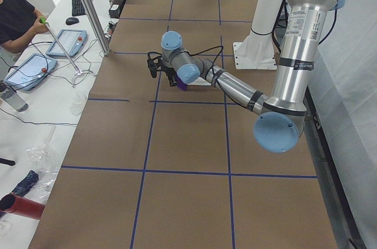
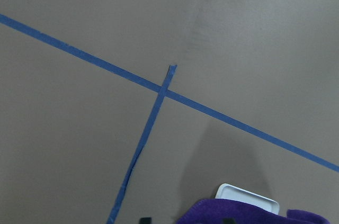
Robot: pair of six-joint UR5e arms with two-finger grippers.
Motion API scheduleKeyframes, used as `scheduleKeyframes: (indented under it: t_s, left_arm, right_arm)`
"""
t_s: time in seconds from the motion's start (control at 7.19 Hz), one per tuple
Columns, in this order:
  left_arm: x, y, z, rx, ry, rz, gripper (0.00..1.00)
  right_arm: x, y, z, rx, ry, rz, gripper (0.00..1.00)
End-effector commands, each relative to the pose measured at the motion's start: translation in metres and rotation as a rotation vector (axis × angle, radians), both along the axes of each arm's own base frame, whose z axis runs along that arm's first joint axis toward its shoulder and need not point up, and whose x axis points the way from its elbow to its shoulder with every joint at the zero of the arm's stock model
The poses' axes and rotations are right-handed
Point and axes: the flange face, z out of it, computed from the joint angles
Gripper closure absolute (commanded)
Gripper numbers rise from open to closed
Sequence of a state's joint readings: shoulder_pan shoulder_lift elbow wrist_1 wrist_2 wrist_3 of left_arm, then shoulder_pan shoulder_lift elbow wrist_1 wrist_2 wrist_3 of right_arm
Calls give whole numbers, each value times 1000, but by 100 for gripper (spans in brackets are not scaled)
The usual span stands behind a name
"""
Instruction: Hang towel on rack
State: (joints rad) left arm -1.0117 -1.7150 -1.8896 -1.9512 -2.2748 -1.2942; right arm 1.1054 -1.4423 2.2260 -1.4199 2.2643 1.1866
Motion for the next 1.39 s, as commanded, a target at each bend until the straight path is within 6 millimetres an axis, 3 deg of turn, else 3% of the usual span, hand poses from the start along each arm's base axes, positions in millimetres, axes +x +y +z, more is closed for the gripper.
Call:
scheduleKeyframes:
  t_s: [0.0, 0.42, 0.56, 0.97, 1.11, 1.25]
  left_arm:
    - [-11, 8, 24, 161, -56, 112, 0]
    - [-117, -18, 85, 483, -217, 221, 0]
    - [-146, -25, 99, 571, -266, 259, 0]
    - [-250, -36, 174, 642, -384, 292, 0]
    - [-273, -31, 183, 601, -376, 270, 0]
    - [-277, -28, 188, 612, -362, 317, 0]
  right_arm:
    - [33, -18, 71, 60, 131, -48, 0]
    - [91, -36, 207, 141, 327, -204, 0]
    - [114, -41, 242, 163, 371, -249, 0]
    - [184, -39, 321, 177, 463, -465, 0]
    - [205, -35, 344, 171, 451, -474, 0]
    - [219, -28, 361, 153, 445, -468, 0]
